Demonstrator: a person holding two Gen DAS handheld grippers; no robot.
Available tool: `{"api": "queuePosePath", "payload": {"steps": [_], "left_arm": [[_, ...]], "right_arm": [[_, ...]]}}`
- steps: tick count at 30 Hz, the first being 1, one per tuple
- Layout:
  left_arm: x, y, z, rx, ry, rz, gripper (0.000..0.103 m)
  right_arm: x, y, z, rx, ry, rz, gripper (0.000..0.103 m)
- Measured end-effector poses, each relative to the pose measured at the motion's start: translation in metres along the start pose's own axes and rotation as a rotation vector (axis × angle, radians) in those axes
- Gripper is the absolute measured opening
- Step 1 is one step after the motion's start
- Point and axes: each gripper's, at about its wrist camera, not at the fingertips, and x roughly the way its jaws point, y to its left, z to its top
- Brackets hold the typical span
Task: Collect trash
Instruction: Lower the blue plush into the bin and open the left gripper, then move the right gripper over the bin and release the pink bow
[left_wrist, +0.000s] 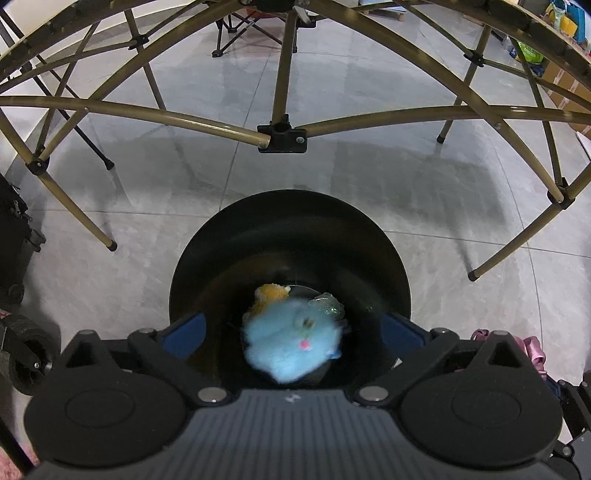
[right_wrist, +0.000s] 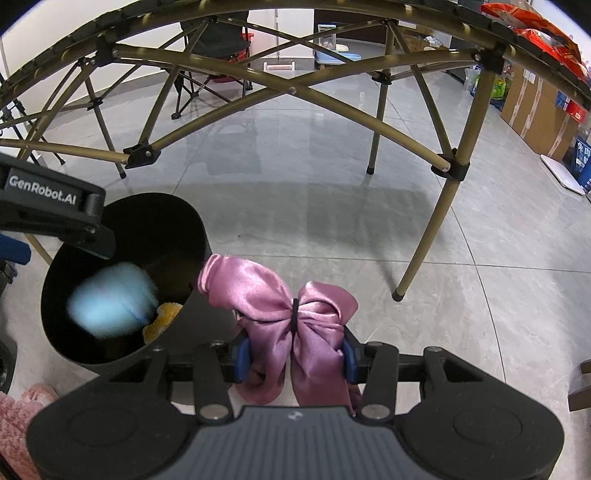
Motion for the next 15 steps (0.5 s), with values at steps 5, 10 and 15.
{"api": "queuePosePath", "payload": {"steps": [5,10,15], "left_arm": [[0.0011,0.0023,0.0003,-0.005,0.009,0.007,0.103],[0.0003,0.0026,0.0,-0.006,0.009,0.009,0.103],[-0.001,0.0058,-0.0004,-0.009,0.005,0.01,0.103]], "right_arm": [[0.0001,-0.0005,-0.0001,-0.001,0.0,0.001,0.045],[-0.001,0.001,-0.0003,-0.005,-0.002,0.0,0.045],[-0.0024,0.0029,0.0,-0.01,-0.004,0.0,0.045]]}}
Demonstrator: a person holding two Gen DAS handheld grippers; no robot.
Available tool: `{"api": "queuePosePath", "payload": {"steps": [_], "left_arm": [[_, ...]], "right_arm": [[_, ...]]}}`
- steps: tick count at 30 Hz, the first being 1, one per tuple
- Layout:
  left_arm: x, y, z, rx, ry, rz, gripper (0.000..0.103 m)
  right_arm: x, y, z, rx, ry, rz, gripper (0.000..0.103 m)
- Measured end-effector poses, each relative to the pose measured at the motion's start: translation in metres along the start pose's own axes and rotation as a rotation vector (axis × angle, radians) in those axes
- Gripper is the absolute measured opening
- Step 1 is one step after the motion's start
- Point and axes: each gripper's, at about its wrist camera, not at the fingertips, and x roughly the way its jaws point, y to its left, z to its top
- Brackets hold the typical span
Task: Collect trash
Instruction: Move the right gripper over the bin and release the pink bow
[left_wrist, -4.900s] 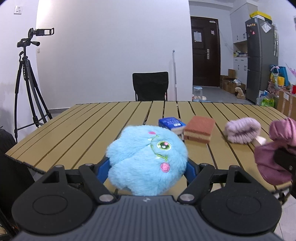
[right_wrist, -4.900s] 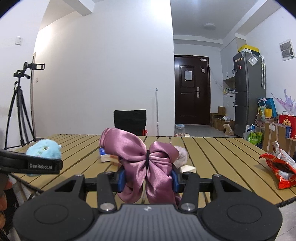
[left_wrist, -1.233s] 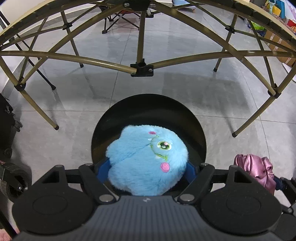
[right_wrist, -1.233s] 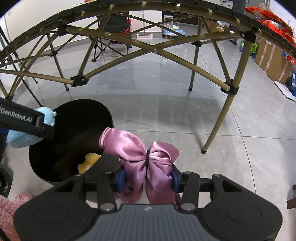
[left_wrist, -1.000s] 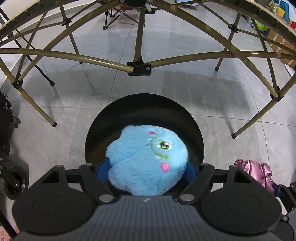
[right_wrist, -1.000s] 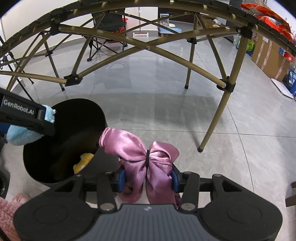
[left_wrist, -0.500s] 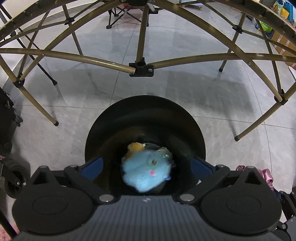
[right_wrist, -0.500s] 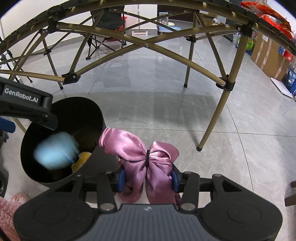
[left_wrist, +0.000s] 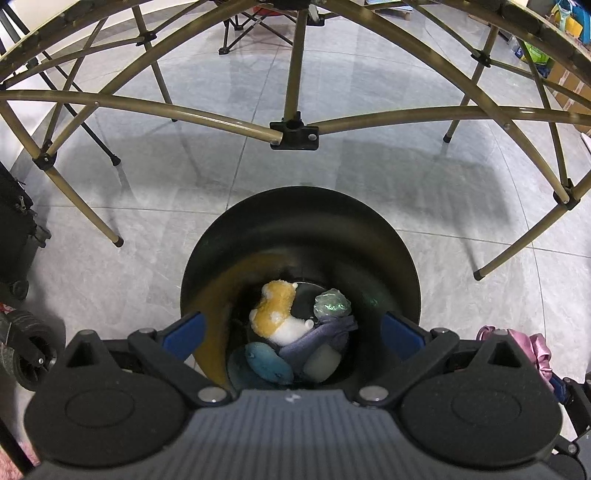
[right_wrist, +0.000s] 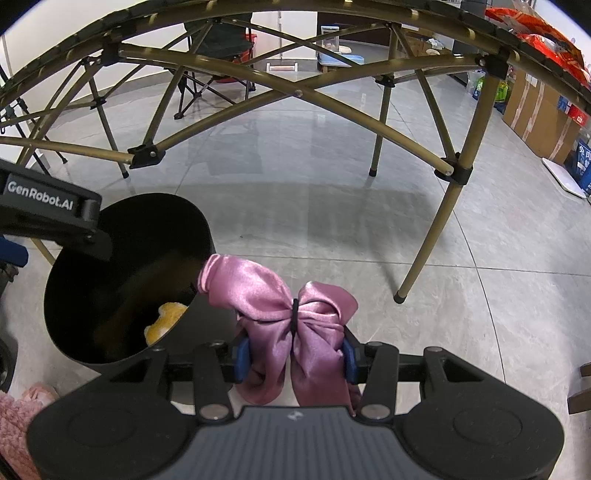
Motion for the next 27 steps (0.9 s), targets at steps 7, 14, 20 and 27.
{"api": "queuePosePath", "payload": {"steps": [7,14,20,27], "left_arm": [[-0.005,0.011,-0.003,-0.007,-0.01,0.004,0.103],[-0.01,0.028,-0.003,-0.029,-0.025,0.013,0.103],[-0.016,0.043,-0.002,-0.045,-0.042,0.022,0.103],[-0.023,0.062,-0.002,-0.078,-0.056,0.033,0.103]], "right_arm": [[-0.004,0.005,0.003,-0.01,-0.014,0.007,0.045],[-0.012,0.018,0.011,-0.027,-0.044,0.022,0.045],[-0.021,0.035,0.024,-0.052,-0.078,0.045,0.045],[-0.025,0.059,0.037,-0.092,-0.092,0.076,0.046]]}}
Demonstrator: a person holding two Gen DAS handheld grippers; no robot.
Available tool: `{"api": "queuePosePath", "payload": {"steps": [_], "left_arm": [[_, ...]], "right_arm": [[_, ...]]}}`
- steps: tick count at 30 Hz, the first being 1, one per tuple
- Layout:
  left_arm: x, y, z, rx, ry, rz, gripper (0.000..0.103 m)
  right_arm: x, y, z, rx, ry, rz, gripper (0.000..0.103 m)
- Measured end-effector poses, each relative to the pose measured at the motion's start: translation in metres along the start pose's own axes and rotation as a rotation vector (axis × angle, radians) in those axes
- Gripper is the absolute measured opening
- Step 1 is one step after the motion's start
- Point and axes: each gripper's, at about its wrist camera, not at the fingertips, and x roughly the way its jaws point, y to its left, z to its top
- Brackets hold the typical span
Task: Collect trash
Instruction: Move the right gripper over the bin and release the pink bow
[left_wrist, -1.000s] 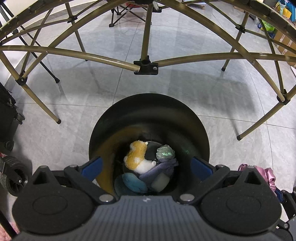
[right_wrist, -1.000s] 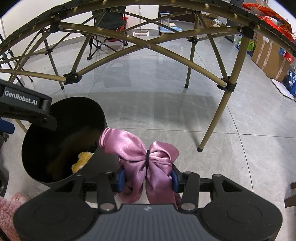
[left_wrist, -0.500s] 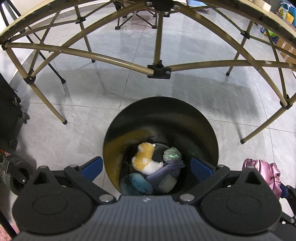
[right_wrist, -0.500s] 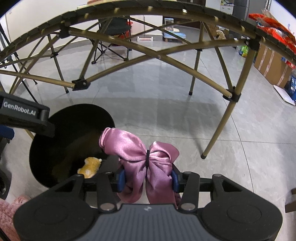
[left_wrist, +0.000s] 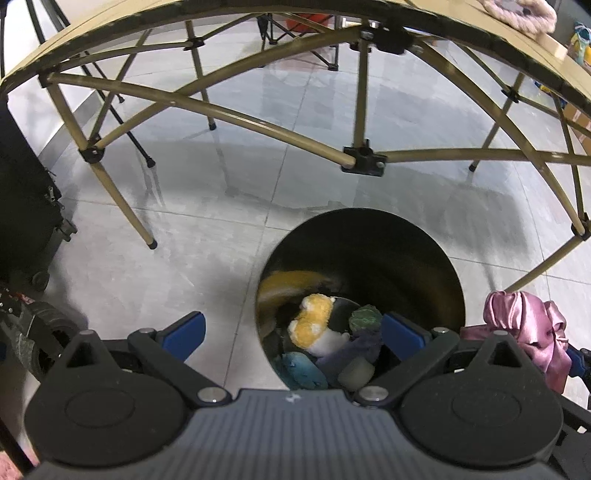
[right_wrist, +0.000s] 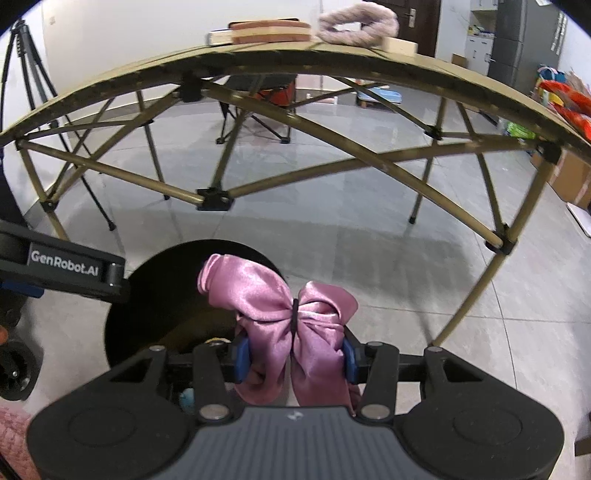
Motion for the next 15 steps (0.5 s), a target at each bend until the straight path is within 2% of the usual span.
{"api": "queuePosePath", "payload": {"steps": [15], "left_arm": [[-0.006,0.048,-0.002,-0.068,-0.019,0.031,0.103]], "right_arm": [[0.013,0.043,0.015,-0.05,0.035,0.062,0.046]]}}
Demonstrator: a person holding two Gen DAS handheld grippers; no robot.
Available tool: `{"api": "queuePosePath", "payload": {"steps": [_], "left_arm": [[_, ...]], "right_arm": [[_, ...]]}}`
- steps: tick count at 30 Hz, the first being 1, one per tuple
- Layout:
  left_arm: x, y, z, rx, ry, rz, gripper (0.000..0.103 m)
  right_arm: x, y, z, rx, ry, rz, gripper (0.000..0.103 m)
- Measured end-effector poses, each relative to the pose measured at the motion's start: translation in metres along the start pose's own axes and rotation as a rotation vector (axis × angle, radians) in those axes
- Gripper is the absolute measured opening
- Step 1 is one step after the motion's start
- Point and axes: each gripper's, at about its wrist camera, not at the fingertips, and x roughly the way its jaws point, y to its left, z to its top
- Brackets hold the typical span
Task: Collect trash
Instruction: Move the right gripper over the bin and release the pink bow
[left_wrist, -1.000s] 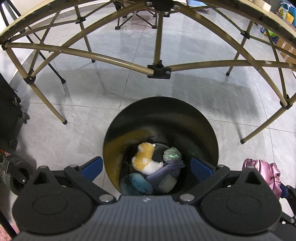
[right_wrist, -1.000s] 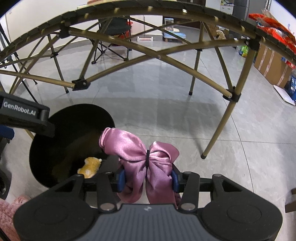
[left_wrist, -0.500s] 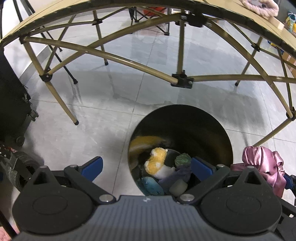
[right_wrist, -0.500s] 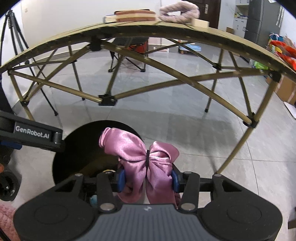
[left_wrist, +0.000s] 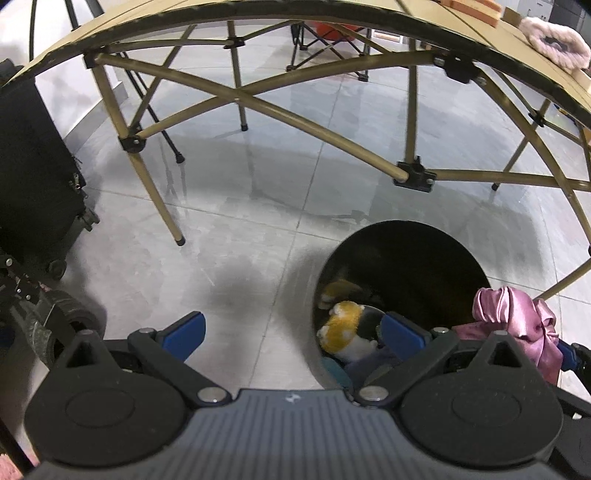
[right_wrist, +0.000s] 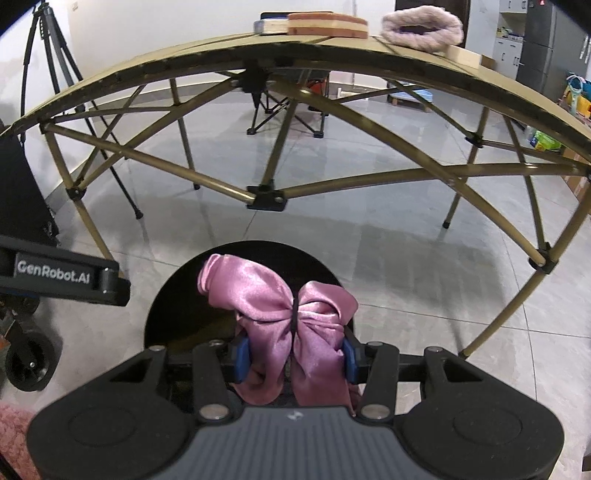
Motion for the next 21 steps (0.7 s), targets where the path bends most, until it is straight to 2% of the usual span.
{"api": "queuePosePath", "payload": {"steps": [11,21], "left_arm": [[0.002,0.038,-0.004,-0.043,-0.002,0.036,0.103],[0.001,0.055,-0.005,-0.059,-0.008,0.051,0.103]], "right_arm": [[0.023,0.032,0.018,-0.017,0.052,0.032,0.046],[0.046,0.047,0.026,-0.011,0.104,0.047,0.046]]}}
